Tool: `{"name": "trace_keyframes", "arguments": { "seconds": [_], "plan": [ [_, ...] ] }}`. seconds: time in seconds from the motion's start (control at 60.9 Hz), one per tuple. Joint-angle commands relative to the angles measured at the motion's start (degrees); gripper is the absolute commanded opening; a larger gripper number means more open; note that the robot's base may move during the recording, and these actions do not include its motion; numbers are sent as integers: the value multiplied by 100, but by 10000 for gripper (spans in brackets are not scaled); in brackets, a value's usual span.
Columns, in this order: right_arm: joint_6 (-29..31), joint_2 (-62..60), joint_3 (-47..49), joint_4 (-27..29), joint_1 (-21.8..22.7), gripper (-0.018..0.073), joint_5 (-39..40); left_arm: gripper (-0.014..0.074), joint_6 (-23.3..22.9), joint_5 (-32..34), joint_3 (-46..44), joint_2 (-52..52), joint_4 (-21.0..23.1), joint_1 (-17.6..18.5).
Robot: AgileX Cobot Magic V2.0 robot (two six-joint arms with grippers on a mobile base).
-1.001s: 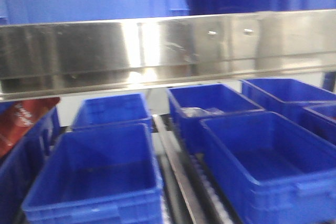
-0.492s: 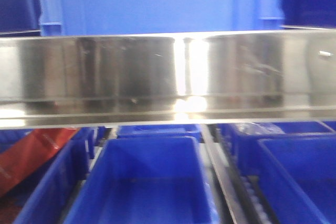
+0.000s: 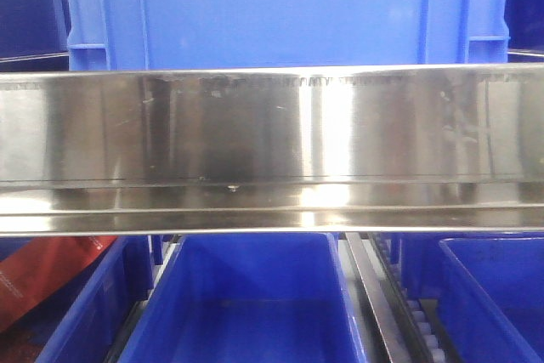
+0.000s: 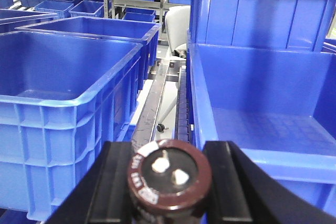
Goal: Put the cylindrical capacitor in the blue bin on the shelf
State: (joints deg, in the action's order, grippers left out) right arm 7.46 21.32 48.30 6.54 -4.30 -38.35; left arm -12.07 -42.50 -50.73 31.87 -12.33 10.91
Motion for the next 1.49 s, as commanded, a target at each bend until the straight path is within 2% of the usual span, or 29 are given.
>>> {"name": "trace_keyframes", "arguments": {
  "seconds": [0.0,1.05,1.116,1.182,1.247,1.379,1.477],
  "plan": [
    [21,-1,4,-8,-18,-100,158,-111,-13,149,2,-24,-7,36],
    [21,-1,4,-8,-18,-100,158,-111,-1,305,-10,-5,48,36],
    [21,-1,4,-8,-18,-100,158,-111,111,317,-78,89,104,36],
    [21,-1,4,-8,-21,-100,205,-111,687,317,-247,338,423,49],
    [21,-1,4,-8,-21,-100,319,-111,1207,317,-534,635,726,219],
    [21,-1,4,4,-21,-100,378,-111,1239,317,-1352,1497,764,985],
    [21,-1,4,4,-21,-100,325,-111,1253,317,-2172,2194,555,1556]
  ]
}}
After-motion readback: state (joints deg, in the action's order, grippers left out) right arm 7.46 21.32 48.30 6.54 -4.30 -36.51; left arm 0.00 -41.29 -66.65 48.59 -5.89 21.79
